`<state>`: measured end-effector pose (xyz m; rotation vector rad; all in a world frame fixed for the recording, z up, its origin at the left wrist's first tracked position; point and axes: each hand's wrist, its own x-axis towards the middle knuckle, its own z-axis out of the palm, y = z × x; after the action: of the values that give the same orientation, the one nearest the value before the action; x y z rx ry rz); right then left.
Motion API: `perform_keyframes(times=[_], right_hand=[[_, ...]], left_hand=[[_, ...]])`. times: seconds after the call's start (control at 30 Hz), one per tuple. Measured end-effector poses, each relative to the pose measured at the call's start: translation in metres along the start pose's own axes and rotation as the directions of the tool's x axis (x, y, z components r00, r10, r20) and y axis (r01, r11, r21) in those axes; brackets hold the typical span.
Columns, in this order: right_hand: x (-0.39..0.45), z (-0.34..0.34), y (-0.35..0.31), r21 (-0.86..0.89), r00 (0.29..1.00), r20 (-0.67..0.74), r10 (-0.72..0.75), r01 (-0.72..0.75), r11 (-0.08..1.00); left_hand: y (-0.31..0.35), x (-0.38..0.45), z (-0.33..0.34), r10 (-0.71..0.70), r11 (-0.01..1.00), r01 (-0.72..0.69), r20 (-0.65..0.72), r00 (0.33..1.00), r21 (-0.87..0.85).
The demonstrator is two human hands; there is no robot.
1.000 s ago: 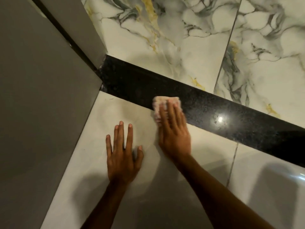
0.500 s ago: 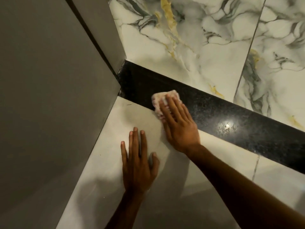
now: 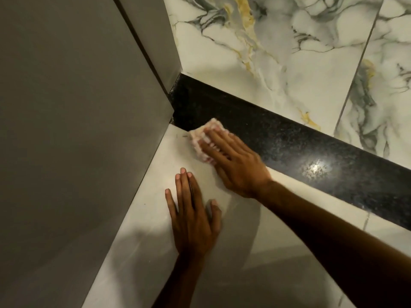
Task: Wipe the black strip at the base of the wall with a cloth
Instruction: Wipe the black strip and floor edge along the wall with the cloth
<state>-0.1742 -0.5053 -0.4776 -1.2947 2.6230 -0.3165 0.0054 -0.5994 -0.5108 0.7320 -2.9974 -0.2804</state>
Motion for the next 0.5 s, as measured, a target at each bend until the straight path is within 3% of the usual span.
perform_keyframes(times=[0.07,0.17,0.23,0.37,0.43,0.5], right_hand=[[0.0,-0.005,0.019,0.014,0.978,-0.128,0.168,-0.167,0.986],[0.044,-0.01,0.015,0.071,0.876,-0.191,0.444,-0.438,0.896],[0.068,-0.007,-0.001,0.105,0.9,-0.157,0.407,-0.394,0.913],[0.013,0.002,-0.022,0.044,0.988,-0.099,0.118,-0.114,0.993],[-0.042,0.005,-0.016,0.027,0.985,-0.11,0.13,-0.128,0.991],[-0.079,0.004,0.01,0.062,0.948,-0.157,0.275,-0.269,0.961]], left_hand=[[0.0,-0.001,0.0,0.013,1.0,-0.013,-0.014,1.0,-0.008],[0.0,0.0,0.0,0.021,1.0,-0.021,-0.046,0.999,-0.006],[0.0,-0.001,0.001,0.034,0.999,-0.034,-0.082,0.996,0.001],[0.004,-0.003,-0.004,0.032,0.999,-0.035,-0.088,0.996,-0.033],[0.003,-0.003,-0.008,0.068,0.998,-0.068,-0.084,0.994,-0.008],[0.005,-0.003,-0.009,0.138,0.99,-0.14,-0.067,0.988,-0.024]])
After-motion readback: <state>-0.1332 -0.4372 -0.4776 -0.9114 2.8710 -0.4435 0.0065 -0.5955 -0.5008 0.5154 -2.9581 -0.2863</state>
